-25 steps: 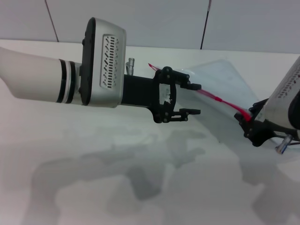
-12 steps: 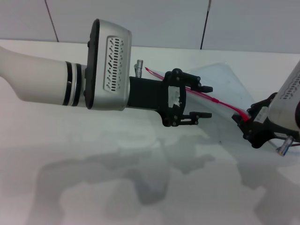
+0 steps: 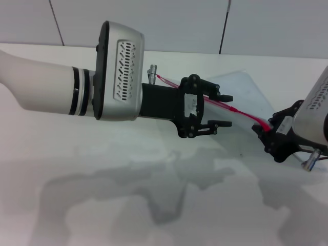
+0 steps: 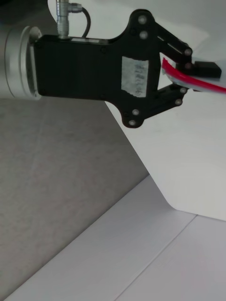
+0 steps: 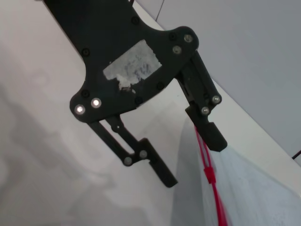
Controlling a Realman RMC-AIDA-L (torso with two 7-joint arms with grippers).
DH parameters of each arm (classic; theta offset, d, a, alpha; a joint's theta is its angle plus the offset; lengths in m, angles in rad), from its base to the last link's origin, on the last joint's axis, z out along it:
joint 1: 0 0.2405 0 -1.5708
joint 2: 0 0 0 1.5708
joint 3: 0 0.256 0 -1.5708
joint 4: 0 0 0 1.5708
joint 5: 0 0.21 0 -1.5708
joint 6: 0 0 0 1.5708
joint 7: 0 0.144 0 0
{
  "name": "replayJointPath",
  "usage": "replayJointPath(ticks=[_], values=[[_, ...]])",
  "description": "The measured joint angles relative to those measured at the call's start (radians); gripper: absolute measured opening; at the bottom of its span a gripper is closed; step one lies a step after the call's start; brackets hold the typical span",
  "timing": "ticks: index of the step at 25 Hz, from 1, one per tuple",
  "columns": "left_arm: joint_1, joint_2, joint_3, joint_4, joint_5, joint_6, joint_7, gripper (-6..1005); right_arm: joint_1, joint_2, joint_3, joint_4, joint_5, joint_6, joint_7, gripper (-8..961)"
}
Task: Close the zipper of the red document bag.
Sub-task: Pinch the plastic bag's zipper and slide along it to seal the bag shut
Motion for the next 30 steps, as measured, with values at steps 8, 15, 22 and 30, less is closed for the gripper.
replayJointPath(ticks=[8, 15, 22, 30], values=[[-0.003, -0.001, -0.001, -0.001, 0.000, -0.001, 0.003, 447, -0.005, 0.001, -0.004, -0.021, 0.000, -0.008, -0.010, 52], [-0.009, -0.002, 0.000, -0.008, 0.000, -0.001, 0.007, 426, -0.006, 0.000, -0.006, -0.028, 0.001, -0.009, -0.010, 54], [-0.011, -0.002, 0.004, -0.010, 0.000, 0.000, 0.004, 379, -0.006, 0.000, -0.009, -0.030, 0.001, -0.011, -0.011, 56], [-0.014, -0.002, 0.006, -0.010, 0.000, 0.001, 0.002, 273, -0.006, 0.000, -0.018, -0.033, 0.001, -0.011, -0.011, 58]])
